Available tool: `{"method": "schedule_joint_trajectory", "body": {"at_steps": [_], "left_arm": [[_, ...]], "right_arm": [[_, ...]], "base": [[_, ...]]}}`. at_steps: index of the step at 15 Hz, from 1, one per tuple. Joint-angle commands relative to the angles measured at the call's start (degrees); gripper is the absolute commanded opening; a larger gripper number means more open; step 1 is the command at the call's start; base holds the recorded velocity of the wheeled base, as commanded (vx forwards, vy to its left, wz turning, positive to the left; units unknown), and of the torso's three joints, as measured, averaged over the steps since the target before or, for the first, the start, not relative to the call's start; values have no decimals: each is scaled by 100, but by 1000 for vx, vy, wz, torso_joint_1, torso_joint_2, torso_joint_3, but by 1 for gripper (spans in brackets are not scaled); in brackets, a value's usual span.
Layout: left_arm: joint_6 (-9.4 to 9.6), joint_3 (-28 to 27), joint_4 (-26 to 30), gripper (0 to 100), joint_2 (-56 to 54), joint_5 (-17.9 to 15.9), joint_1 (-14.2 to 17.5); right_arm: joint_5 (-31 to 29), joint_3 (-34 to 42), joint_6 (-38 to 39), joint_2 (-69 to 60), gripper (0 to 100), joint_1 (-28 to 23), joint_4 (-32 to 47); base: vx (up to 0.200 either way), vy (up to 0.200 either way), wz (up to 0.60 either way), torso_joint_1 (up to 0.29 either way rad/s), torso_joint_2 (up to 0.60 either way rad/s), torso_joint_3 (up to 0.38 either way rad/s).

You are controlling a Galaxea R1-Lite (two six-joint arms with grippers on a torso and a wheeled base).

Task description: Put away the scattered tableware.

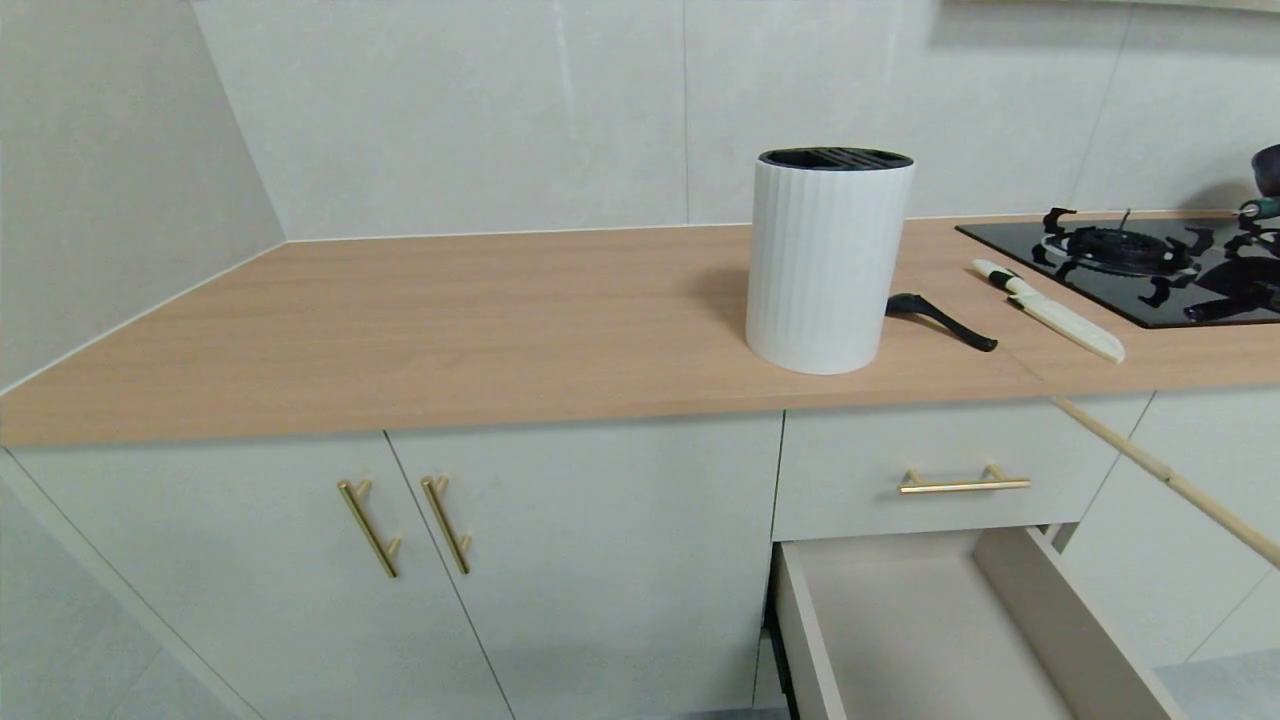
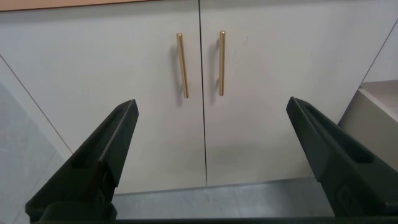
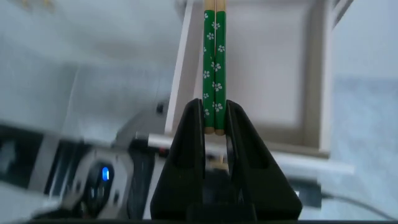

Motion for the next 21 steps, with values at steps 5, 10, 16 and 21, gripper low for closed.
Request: {"method": "schedule_joint_trajectory", "body": {"at_steps": [5, 10, 16, 21], "left_arm": [[0, 7, -2, 100, 0, 1, 2], [0, -2, -2, 100, 0, 10, 2], [-123, -2, -2, 100, 0, 10, 2], [-123, -2, -10, 100, 0, 10, 2]], "right_arm": [[44, 907, -51, 49, 0, 133, -125], [52, 1478, -51, 621, 0, 133, -705], [105, 1593, -34, 1728, 0, 133, -1953], [79, 1540, 10, 3319, 0, 133, -3517]], "base": [[0, 0, 0, 0, 0, 0], [-120, 0, 0, 3, 1, 2], [-67, 0, 0, 2, -1, 2], [0, 0, 0, 0, 0, 0]]}}
